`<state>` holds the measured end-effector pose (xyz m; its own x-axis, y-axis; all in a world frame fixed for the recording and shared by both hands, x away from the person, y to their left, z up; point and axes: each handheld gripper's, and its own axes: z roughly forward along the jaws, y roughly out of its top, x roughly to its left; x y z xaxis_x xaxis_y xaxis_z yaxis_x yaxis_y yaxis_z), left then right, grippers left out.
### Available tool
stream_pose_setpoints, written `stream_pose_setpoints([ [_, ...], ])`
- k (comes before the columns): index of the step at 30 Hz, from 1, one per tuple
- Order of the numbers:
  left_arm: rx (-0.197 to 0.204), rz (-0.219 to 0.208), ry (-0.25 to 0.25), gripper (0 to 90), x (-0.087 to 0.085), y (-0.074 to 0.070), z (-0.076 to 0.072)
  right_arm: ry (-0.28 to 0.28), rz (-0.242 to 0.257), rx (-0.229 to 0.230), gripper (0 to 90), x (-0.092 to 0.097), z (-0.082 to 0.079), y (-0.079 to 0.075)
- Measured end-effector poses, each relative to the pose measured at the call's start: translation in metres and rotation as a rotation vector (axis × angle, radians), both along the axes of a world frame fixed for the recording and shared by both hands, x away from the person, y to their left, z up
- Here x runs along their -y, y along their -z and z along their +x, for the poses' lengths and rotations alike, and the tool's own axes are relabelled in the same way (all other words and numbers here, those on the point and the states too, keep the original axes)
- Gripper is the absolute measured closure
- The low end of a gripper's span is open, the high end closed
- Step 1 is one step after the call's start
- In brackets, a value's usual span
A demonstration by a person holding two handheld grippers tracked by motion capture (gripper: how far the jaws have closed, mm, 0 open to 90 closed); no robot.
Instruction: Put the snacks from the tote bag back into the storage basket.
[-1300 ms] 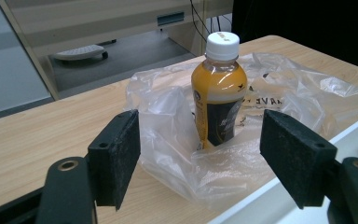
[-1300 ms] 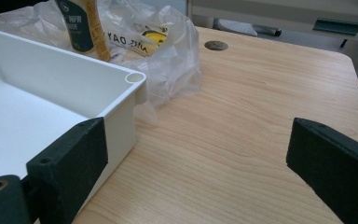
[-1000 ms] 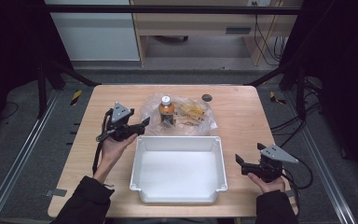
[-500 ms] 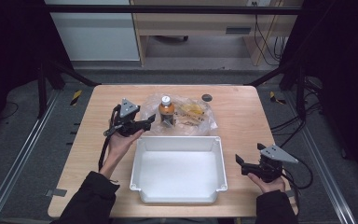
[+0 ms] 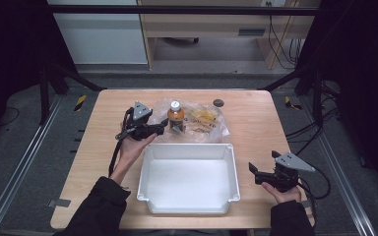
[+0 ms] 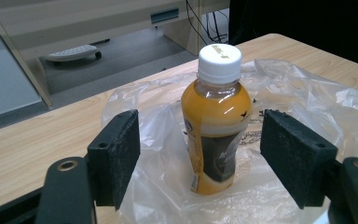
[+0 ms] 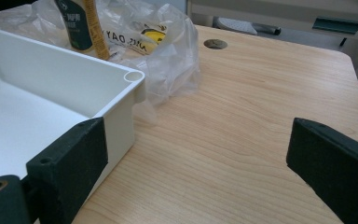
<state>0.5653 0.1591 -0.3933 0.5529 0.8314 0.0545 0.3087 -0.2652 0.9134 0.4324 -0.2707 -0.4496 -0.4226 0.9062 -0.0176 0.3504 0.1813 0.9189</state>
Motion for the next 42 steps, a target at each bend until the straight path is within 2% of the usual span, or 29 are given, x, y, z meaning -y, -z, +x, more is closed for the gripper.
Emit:
stream_pose_setpoints([
  [7,-0.001,-0.004,0.003,28.8,0.007,0.000,0.007,-0.001,-0.001,0.002,5.6,0.000,0.000,0.000],
  [12,-0.012,0.019,0.003,28.7,0.012,0.000,0.014,-0.002,0.001,-0.002,5.6,0.000,0.000,0.000],
  [18,0.003,0.005,0.005,28.8,0.018,-0.002,0.018,-0.004,0.002,0.004,5.6,0.000,0.000,0.000],
  [21,-0.005,0.008,0.009,28.9,0.021,0.000,0.021,-0.004,0.002,0.004,5.6,0.000,0.000,0.000],
  [24,-0.013,0.032,0.013,28.8,0.025,0.003,0.025,-0.003,0.003,0.004,5.6,0.000,0.000,0.000],
  [35,-0.018,0.048,0.017,28.2,0.034,0.011,0.034,-0.001,0.004,-0.001,5.5,0.000,0.000,0.000],
  [42,-0.027,0.043,0.019,27.3,0.036,0.017,0.039,-0.001,0.003,-0.002,5.5,0.000,0.000,0.000],
])
